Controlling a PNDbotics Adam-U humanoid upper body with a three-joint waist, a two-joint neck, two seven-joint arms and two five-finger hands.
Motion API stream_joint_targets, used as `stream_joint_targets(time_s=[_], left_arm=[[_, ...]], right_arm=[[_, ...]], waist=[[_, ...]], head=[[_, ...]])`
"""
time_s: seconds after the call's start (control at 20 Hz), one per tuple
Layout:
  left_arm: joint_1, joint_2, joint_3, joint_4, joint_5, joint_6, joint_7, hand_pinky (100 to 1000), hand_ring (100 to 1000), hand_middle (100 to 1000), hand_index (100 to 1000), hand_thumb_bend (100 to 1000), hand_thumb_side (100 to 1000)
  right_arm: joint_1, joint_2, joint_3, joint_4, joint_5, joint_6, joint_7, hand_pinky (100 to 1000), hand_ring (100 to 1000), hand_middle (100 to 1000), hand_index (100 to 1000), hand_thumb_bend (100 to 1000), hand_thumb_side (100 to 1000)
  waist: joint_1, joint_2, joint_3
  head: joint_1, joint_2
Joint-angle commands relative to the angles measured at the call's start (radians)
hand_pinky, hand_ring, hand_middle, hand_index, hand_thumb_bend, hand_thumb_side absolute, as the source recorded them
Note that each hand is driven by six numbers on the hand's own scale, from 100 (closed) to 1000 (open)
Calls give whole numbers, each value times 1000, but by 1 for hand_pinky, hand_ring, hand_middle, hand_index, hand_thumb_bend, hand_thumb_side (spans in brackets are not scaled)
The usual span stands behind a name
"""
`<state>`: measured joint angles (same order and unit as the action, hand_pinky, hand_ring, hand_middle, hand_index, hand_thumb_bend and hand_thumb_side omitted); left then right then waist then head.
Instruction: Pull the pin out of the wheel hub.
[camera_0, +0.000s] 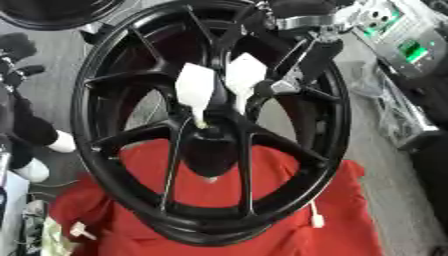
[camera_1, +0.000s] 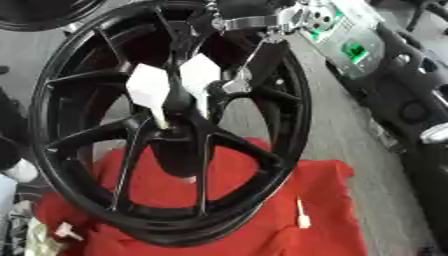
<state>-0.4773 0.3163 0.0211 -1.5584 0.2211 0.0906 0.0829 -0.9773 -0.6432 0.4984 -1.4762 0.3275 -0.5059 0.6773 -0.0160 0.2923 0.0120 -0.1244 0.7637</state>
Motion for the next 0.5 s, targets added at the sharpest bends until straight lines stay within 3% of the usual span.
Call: stream_joint_targets(time_s=[0.05,0.5], left_arm=[[-18,17,-1,-16,1,2,-1,721,816,660,709,149,841],[-18,19,-4,-13,-1,3,-5,722,816,660,708,148,842]], right_arm=[[-26,-10,-7,7,11,-244,230,946,836,757,905,294,447],[-30,-6,10,25,3,-253,230,944,825,700,867,214,408]], waist=[[0,-14,0],[0,-13,-1]], head=[[-1,-5],[-3,-4]])
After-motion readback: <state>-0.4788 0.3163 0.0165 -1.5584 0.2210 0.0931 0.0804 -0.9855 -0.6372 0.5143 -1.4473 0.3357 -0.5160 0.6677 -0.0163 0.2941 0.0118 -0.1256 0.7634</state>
